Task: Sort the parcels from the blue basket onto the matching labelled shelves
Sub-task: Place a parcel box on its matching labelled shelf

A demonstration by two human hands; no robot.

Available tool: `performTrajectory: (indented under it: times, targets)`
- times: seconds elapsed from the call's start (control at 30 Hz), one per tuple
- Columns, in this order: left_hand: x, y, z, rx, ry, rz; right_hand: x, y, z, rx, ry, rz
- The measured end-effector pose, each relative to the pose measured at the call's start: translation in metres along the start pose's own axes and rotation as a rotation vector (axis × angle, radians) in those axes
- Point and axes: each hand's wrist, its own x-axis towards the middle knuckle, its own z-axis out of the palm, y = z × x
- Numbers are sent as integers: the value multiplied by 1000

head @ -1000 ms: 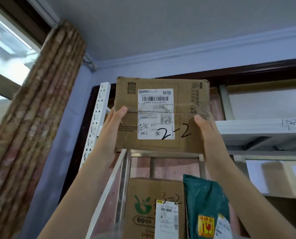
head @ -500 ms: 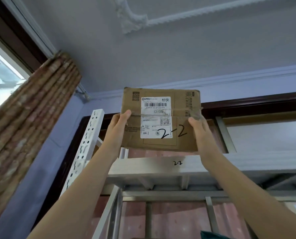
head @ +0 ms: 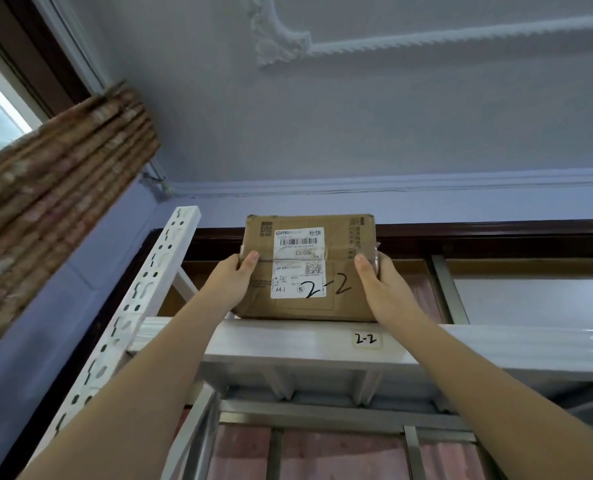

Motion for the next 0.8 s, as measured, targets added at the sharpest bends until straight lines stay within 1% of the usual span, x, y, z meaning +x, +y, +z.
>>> performTrajectory:
  times: [0.07, 0.2, 0.37, 0.6, 0.67, 0.8]
  targets:
    - [2, -9, 4, 45, 22, 2, 1, -1, -1, -100, -24, -5]
    - [13, -10, 6, 242, 34, -10, 14, 4, -3, -320, -73, 32]
    - [21, -10, 16, 374, 41, -30, 20, 12, 4, -425, -70, 78]
    - [28, -19, 24, 375, 12, -113, 21, 8, 13, -580, -42, 79]
    - [26, -23, 25, 352, 4, -138, 20, 7, 16, -580, -45, 80]
    - [23, -27, 22, 302, 8, -134, 21, 5, 20, -553, -62, 105]
